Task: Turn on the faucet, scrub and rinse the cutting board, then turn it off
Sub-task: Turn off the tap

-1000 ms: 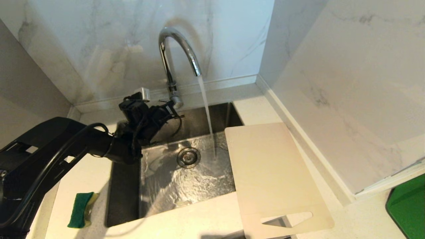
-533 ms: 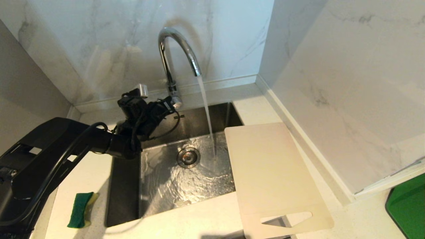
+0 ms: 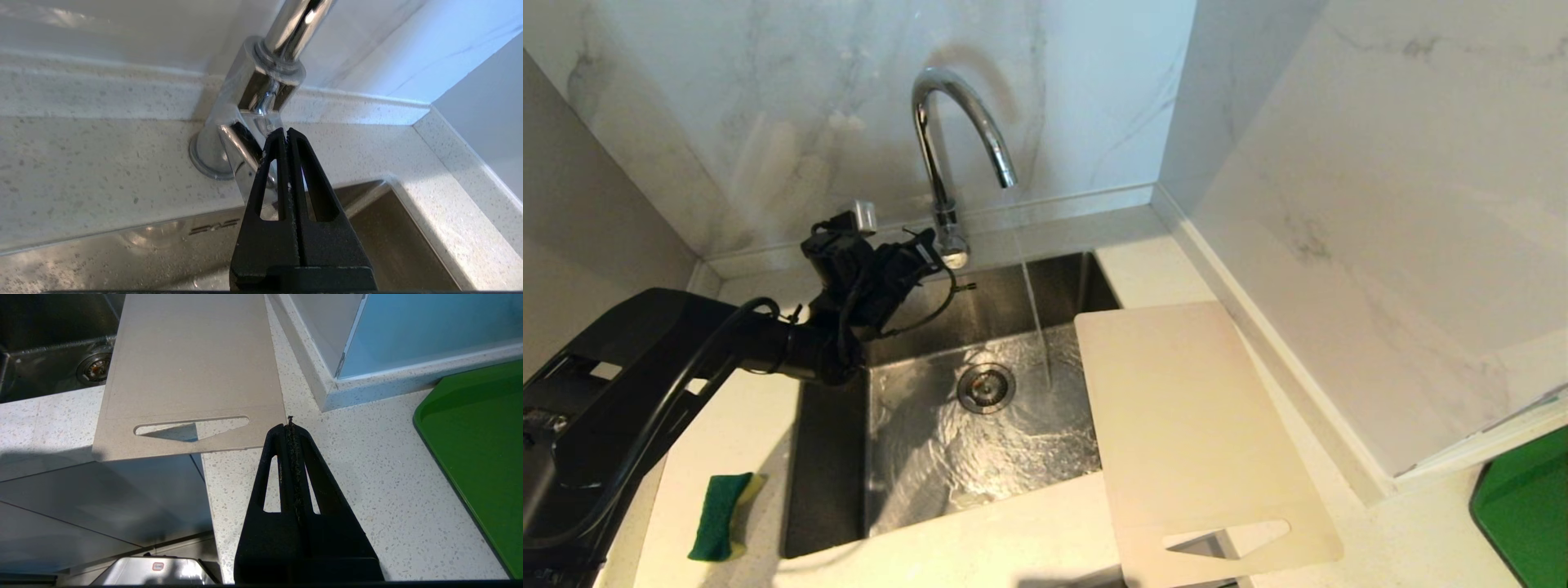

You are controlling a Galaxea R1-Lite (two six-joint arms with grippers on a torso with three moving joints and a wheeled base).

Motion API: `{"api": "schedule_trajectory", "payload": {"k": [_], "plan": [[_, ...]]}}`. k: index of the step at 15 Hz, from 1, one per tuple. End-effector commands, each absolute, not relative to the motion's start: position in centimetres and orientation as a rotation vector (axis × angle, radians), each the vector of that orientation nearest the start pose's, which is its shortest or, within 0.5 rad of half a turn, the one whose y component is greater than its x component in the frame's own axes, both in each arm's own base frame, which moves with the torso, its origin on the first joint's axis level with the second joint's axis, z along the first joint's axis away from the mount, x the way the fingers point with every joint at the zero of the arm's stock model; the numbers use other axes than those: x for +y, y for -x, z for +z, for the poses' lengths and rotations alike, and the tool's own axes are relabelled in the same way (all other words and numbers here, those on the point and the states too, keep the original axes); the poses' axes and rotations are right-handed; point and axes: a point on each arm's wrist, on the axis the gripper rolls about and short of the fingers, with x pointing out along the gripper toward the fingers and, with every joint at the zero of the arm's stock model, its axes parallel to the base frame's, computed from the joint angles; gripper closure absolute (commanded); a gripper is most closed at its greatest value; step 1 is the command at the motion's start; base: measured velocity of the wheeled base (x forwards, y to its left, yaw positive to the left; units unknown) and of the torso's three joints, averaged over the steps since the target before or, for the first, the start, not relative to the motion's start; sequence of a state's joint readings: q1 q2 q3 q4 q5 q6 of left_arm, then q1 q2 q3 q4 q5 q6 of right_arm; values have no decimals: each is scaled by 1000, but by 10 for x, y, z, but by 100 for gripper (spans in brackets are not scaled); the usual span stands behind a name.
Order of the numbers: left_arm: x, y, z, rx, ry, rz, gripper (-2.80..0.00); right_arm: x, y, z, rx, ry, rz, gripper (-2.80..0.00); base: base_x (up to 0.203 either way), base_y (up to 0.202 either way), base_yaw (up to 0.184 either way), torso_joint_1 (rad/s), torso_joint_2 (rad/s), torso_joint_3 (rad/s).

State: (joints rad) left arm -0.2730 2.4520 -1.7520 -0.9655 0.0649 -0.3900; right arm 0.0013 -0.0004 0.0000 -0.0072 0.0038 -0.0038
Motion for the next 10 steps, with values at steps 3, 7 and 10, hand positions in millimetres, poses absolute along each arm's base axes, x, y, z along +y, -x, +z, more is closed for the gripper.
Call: {"api": "schedule_trajectory", "payload": {"k": [3, 7, 10], "plan": [[-131, -498, 159, -221, 433, -240, 0, 0, 23, 76, -6, 5, 6, 0, 0, 0, 0, 0, 0, 0], [-133, -497, 165, -237, 435, -246, 0, 0, 23, 76, -6, 5, 6, 0, 0, 0, 0, 0, 0, 0], [-136, -492, 174, -231, 438, -248, 0, 0, 23, 76, -6, 5, 6, 0, 0, 0, 0, 0, 0, 0]]}}
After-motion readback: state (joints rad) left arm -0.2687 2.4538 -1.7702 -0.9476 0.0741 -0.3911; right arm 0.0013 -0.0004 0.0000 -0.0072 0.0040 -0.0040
